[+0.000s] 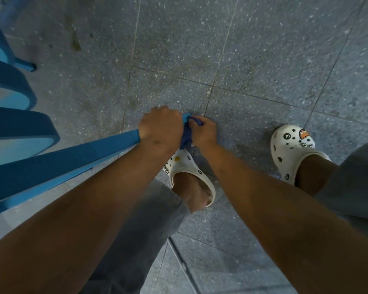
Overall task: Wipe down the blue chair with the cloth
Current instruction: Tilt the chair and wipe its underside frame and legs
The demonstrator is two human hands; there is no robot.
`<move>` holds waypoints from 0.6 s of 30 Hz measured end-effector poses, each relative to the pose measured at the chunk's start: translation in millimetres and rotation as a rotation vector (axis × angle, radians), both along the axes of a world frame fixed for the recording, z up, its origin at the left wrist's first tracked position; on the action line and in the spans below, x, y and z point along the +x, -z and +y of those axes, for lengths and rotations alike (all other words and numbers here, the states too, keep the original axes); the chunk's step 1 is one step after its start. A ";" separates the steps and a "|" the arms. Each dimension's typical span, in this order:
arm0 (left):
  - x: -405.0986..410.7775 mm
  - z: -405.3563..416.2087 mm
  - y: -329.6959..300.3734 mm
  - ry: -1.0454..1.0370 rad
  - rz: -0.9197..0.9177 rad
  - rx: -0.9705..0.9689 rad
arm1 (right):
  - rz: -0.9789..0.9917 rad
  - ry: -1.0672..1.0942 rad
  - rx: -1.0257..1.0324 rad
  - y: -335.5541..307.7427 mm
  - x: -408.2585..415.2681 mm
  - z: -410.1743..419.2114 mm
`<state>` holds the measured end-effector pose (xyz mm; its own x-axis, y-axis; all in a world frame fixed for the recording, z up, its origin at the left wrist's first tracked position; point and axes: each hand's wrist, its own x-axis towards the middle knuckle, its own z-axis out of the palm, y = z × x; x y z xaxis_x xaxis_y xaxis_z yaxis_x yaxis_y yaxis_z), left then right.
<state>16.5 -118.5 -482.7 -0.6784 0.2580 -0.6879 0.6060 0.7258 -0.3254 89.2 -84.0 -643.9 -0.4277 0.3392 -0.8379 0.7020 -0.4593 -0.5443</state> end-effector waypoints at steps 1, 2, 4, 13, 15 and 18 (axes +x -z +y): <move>-0.5 -0.3 1.4 -0.033 -0.003 0.062 | 0.025 -0.013 0.009 -1.0 0.0 5.1; 0.5 -0.4 2.2 -0.059 -0.010 0.130 | 0.059 -0.012 0.019 -4.8 1.5 9.6; 6.9 -1.7 1.6 -0.096 -0.018 0.266 | 0.118 -0.006 0.027 -11.6 8.8 14.5; 54.5 -23.8 -19.9 -0.592 0.040 0.756 | 0.263 -0.095 0.075 -33.2 11.2 -13.2; 67.3 -29.1 -19.3 -0.785 0.106 0.733 | 0.145 -0.057 0.049 -21.0 3.5 -8.9; 76.8 -40.3 -5.1 -1.021 0.176 0.634 | 0.057 -0.123 0.079 -7.8 3.9 10.4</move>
<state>93.3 -158.8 -477.6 -0.8376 -0.1924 -0.5113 -0.3543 0.9037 0.2404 93.0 -73.7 -636.1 -0.5165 0.3450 -0.7837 0.7172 -0.3256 -0.6161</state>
